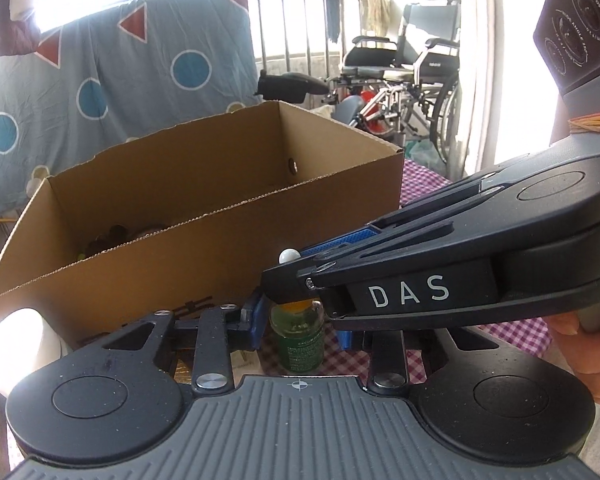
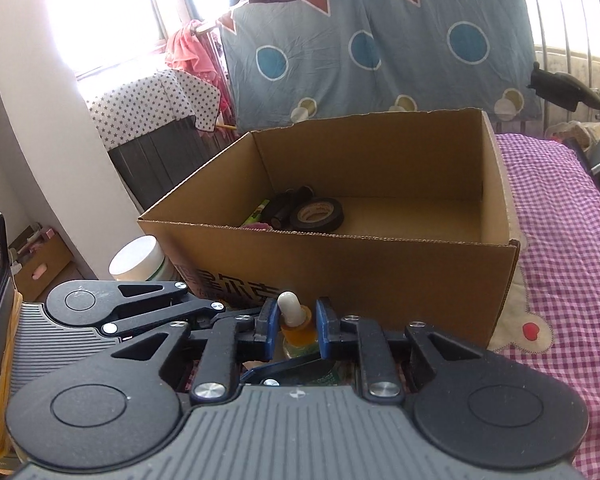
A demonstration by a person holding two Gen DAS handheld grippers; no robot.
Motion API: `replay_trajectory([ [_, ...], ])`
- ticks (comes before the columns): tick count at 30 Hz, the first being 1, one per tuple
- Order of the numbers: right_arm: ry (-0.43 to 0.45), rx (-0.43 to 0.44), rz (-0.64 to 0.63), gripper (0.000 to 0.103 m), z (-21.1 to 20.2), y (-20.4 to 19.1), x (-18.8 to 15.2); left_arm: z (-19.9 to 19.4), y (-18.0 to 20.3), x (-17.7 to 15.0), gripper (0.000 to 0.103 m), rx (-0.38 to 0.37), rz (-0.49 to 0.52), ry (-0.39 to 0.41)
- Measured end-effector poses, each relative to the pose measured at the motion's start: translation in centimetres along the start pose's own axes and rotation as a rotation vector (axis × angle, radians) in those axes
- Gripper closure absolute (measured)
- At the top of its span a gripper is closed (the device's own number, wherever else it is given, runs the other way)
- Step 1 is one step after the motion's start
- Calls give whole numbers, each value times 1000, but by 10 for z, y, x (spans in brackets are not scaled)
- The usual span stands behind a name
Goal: Organize rigid objects
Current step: 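Grasp the green dropper bottle by its neck with the right gripper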
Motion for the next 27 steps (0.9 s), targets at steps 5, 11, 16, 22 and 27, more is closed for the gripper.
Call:
replay_trajectory([
  [5,9,-12,6,82,-9,7,0,2,6,2,66,-9,12,-1],
  [11,13,-11,32,82,-13,13,1,11,11,5,68,24,54,-43],
  [16,15,-17,39,82,-19,17,1,9,13,7,72,-25,17,-41],
  [22,16,-54,44,83,-39,30,-1,4,34,14,75,-86,29,-3],
  [27,25,-58,74,85,-50,44,-2,7,46,17,74,-80,75,3],
])
Point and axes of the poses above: each gripper's, at about its wrist camera, not at the fingertips, and z roughly the way its jaws point, y to its right, x to its top, the point moved 7 cm from there along z, roughly the way its jaws point, and after that the axes turned 13 degrees about z, right-handed, at the moved point
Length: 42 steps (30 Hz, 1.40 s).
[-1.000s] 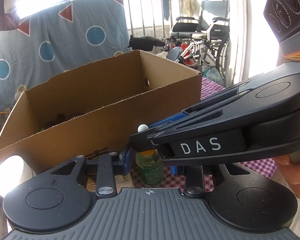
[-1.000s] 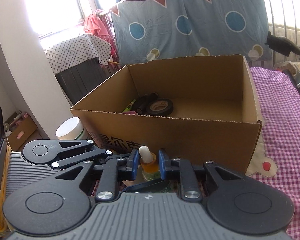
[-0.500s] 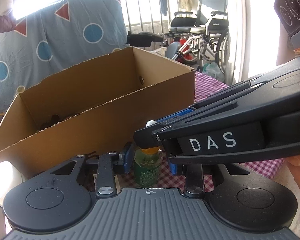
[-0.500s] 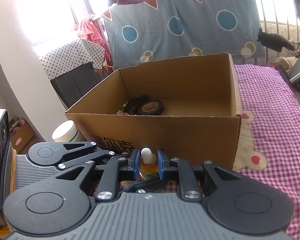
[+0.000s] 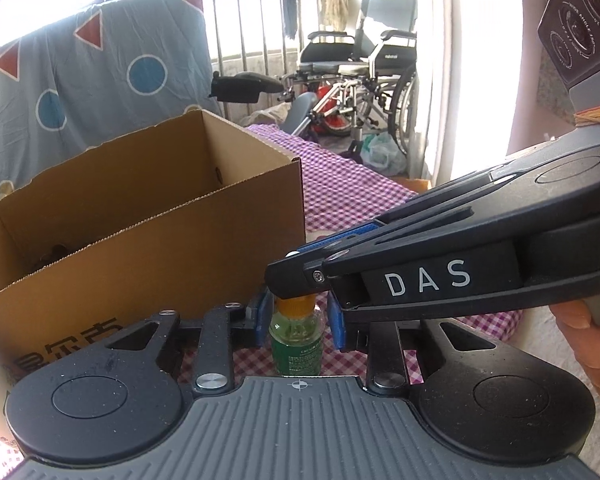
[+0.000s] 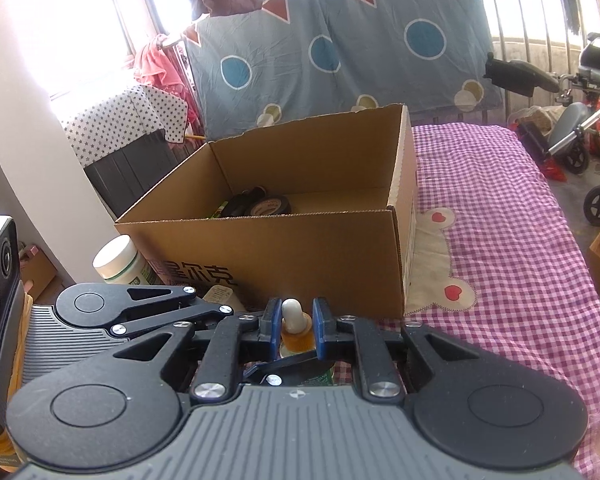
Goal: Organize rigid objects
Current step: 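Grasp the green dropper bottle by its neck with the right gripper, then lift the dropper bottle and carry it over the box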
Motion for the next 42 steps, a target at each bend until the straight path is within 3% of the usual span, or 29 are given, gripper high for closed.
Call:
replay_trajectory([
  [10,6,25,33,85,-1,6,-1,23,1,-14,70,-15,-7,-89],
  [18,7,28,21,85,-7,-2,0,11,3,-11,72,-6,-21,-72],
  [24,78,104,-45,85,-34,-36,33,-31,-20,25,72,69,-18,-1],
  [29,140,195,-130,85,-42,-73,88,-54,-63,64,72,106,-53,53],
  [36,64,220,-163,85,18,-92,163,-13,-136,93,72,89,-188,-13],
  [42,-84,185,-103,85,98,-75,189,45,-172,75,72,42,-320,-166],
])
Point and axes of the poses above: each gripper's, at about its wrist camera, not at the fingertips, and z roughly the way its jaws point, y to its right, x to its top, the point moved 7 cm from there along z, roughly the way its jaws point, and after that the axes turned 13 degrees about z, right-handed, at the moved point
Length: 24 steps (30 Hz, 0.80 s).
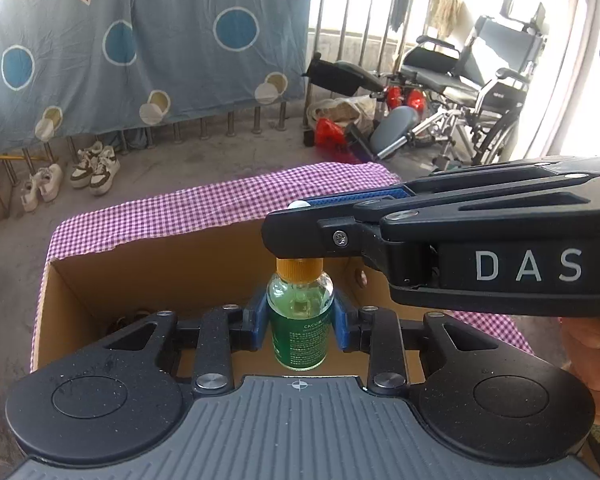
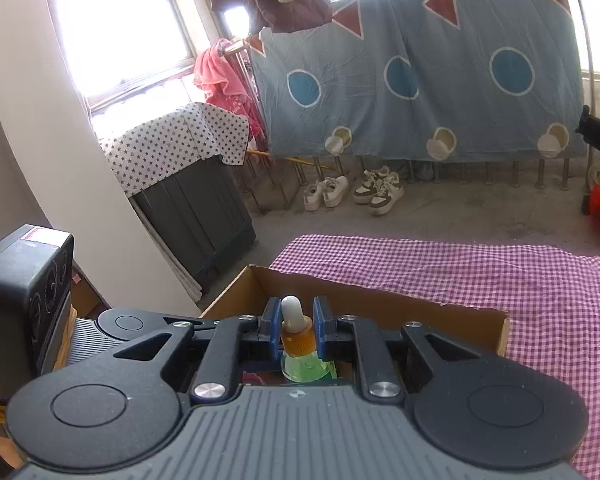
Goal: Organize rigid objects
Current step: 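Lift the dropper bottle and carry it over the box, then lower the dropper bottle into the box and open the right gripper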
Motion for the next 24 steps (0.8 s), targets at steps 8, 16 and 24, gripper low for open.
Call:
replay_trajectory([
  [8,-143,-55,36,84,77,40,1,57,-39,-12,72,-8,-131,-164],
  [16,-195,-75,51,84,107,56,-5,75,-55,-21,71,-1,-173,-233],
  [24,-212,-91,79,83,110,64,-6,72,-58,-19,64,1,-179,-225],
])
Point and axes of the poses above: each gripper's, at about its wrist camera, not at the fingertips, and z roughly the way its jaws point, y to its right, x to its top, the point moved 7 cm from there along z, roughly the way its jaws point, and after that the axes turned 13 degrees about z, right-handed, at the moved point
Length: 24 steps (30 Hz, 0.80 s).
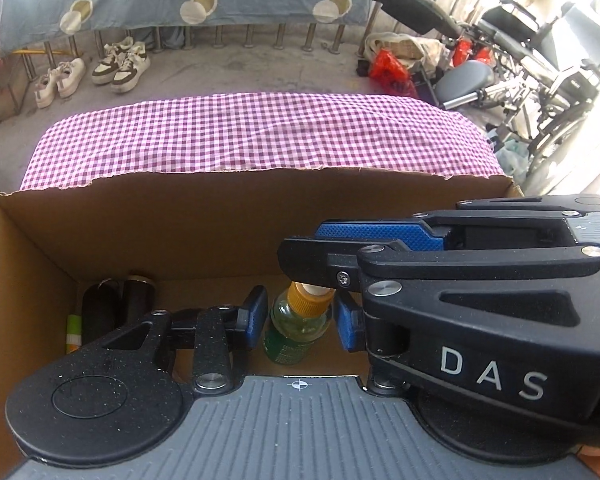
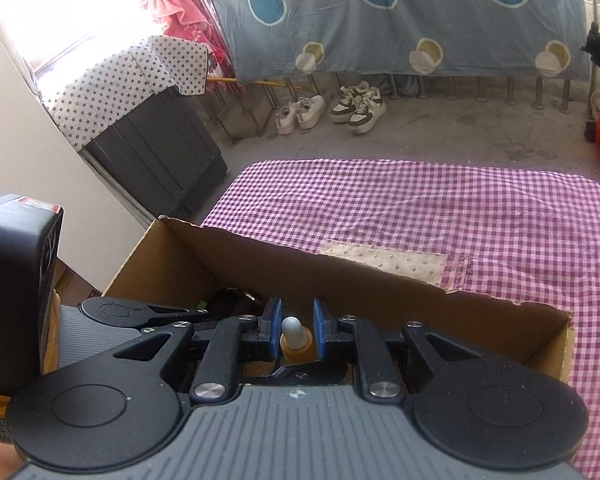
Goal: Organize rigid objects
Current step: 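Lower the dropper bottle into the box and open the right gripper, then reach the right gripper to the white plug charger and grip it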
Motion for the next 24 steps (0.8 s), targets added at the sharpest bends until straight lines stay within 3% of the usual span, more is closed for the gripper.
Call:
replay_trajectory([
  [6,21,-8,10,82,-16,-2,1,-17,3,2,46,-10,-11,40],
  [14,81,-15,38,82,-60,-9,-6,-49,7,-1,43,-10,-25,92],
  [20,181,53,69,82,-138,-23,-32,-117,18,-23,30,-27,33,202],
  [23,257,98,71,80,-188,-33,-58,-159,23,-51,14,-45,59,283],
  [24,274,114,74,74,-201,-35,-69,-172,26,-63,11,-45,71,307],
])
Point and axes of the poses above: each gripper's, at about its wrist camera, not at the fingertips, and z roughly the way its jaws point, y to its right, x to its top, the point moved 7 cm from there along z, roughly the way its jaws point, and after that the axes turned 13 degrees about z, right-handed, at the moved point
